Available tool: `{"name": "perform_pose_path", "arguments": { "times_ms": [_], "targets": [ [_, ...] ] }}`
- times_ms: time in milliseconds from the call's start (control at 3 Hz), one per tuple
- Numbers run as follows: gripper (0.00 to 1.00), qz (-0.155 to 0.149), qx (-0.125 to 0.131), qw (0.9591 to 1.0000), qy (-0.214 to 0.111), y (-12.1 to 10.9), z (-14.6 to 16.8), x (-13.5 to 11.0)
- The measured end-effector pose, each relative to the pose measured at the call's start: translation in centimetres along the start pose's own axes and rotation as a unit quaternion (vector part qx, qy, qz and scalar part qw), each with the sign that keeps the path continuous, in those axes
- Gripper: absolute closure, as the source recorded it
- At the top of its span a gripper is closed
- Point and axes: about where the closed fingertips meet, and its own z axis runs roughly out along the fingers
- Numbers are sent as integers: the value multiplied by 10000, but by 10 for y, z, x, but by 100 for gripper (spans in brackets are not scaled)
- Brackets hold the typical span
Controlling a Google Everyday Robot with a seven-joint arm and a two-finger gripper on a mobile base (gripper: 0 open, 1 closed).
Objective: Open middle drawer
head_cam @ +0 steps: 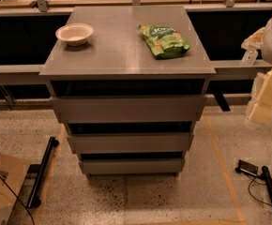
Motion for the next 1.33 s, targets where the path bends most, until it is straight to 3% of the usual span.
{"name": "perform_pose_path", "arguments": {
  "times_ms": [667, 1000, 1333],
  "targets": [
    [0, 175, 102, 9997, -108, -6, 9, 10],
    [0, -127, -289, 9991, -276, 6, 43, -5],
    [0, -679, -885, 9928, -428, 23, 107, -42]
  ]
}}
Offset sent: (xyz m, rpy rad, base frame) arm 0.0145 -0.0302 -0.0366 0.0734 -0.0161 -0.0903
